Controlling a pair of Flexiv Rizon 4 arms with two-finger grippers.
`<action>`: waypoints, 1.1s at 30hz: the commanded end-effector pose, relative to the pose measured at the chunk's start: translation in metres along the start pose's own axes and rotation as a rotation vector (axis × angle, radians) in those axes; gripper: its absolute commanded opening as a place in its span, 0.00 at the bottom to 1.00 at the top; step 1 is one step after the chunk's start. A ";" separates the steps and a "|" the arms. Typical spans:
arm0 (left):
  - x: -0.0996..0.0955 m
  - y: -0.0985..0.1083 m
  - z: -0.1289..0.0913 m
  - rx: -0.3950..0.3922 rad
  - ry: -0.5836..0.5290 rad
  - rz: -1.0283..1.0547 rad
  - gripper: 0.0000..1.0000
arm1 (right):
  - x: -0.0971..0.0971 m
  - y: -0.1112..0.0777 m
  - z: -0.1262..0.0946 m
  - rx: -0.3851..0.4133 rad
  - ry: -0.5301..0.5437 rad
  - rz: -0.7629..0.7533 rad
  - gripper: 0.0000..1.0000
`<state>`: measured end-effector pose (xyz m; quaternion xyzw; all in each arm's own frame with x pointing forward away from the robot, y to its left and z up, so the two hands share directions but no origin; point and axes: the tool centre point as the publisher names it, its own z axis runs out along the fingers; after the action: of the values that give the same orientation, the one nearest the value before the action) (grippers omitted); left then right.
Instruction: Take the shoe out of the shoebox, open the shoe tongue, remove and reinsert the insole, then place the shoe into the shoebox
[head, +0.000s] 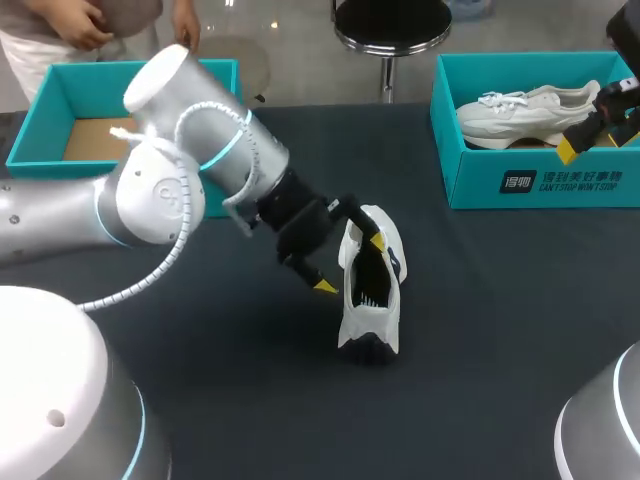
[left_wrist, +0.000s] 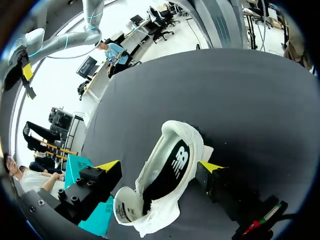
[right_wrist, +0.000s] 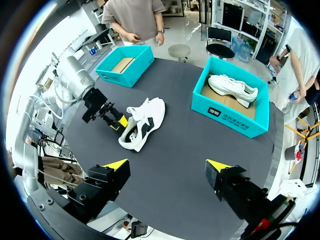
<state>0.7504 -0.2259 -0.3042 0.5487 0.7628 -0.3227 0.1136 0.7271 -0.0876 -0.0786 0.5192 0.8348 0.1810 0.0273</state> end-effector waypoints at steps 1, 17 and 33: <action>0.004 -0.016 -0.014 -0.075 0.156 0.008 1.00 | -0.001 0.002 0.001 0.005 0.001 0.000 1.00; 0.002 -0.014 -0.012 -0.109 0.188 0.004 0.62 | -0.001 0.002 0.001 0.005 0.001 0.000 1.00; 0.001 0.004 0.007 -0.240 0.321 0.129 0.00 | -0.001 0.002 0.001 0.005 0.001 0.000 1.00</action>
<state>0.7499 -0.2218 -0.3063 0.6227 0.7665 -0.1322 0.0843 0.7271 -0.0876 -0.0785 0.5193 0.8347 0.1810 0.0273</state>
